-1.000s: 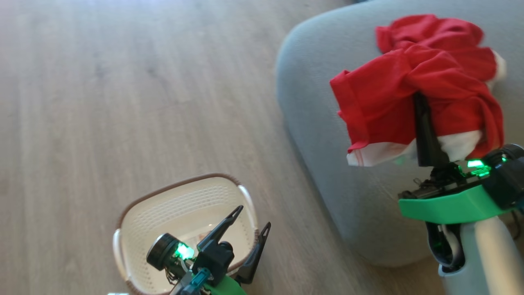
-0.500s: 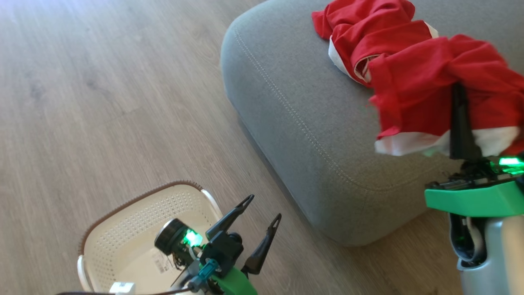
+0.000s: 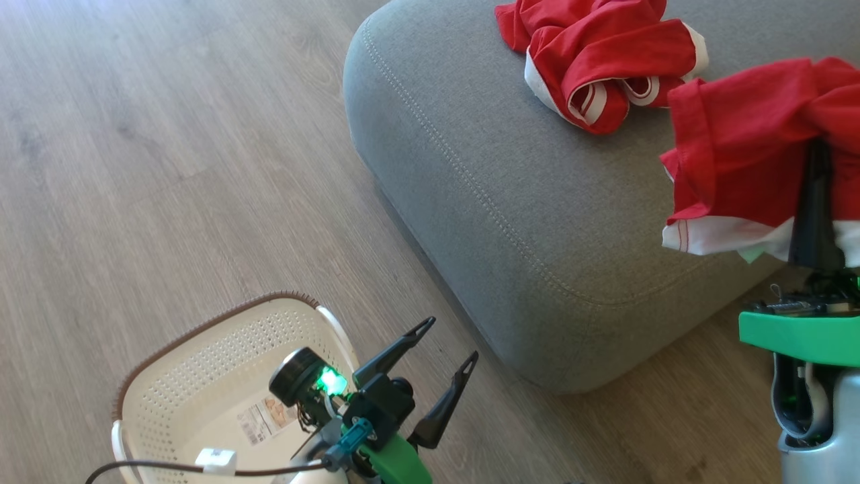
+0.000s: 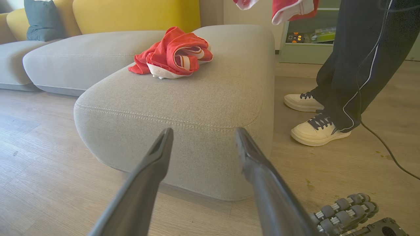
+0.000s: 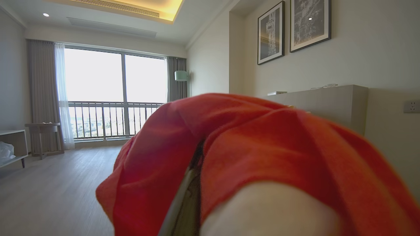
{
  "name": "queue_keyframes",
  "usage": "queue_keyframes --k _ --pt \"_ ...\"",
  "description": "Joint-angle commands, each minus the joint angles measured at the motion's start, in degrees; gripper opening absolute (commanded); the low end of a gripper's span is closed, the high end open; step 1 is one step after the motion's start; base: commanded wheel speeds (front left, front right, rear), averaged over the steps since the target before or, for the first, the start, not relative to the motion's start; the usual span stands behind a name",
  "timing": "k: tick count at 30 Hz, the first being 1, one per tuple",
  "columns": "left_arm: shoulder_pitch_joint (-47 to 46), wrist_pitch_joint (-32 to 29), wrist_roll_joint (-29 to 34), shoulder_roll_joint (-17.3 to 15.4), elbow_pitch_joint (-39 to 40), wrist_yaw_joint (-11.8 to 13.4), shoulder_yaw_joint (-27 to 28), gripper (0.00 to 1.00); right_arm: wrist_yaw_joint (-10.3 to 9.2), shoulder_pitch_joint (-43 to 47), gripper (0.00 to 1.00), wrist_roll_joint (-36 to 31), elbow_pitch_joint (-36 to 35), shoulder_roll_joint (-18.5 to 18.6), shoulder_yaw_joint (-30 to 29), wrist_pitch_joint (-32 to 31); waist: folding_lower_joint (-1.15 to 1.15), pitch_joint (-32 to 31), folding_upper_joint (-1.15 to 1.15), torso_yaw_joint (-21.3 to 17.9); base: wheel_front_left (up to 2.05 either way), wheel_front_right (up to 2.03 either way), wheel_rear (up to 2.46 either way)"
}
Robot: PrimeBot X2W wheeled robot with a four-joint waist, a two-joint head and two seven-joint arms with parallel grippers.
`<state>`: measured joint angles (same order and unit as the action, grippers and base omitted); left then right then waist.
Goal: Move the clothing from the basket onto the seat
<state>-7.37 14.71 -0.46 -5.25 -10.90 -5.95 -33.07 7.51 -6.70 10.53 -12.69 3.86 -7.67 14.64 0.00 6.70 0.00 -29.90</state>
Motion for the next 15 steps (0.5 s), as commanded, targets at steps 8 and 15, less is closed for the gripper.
queue_keyframes --k 8,15 --pt "-2.9 0.3 0.1 -0.6 1.2 -0.6 0.3 1.00 -0.02 -0.9 0.00 -0.6 -2.8 -0.4 -0.4 0.4 0.00 0.4 0.00 -0.4 0.00 0.00 0.00" --pt "-3.2 0.3 -0.1 -0.5 1.0 -0.8 -0.6 1.00 -0.02 -0.6 0.00 -0.5 -3.0 -0.7 -1.4 0.4 0.00 1.1 0.00 -0.7 0.00 0.00 0.00"
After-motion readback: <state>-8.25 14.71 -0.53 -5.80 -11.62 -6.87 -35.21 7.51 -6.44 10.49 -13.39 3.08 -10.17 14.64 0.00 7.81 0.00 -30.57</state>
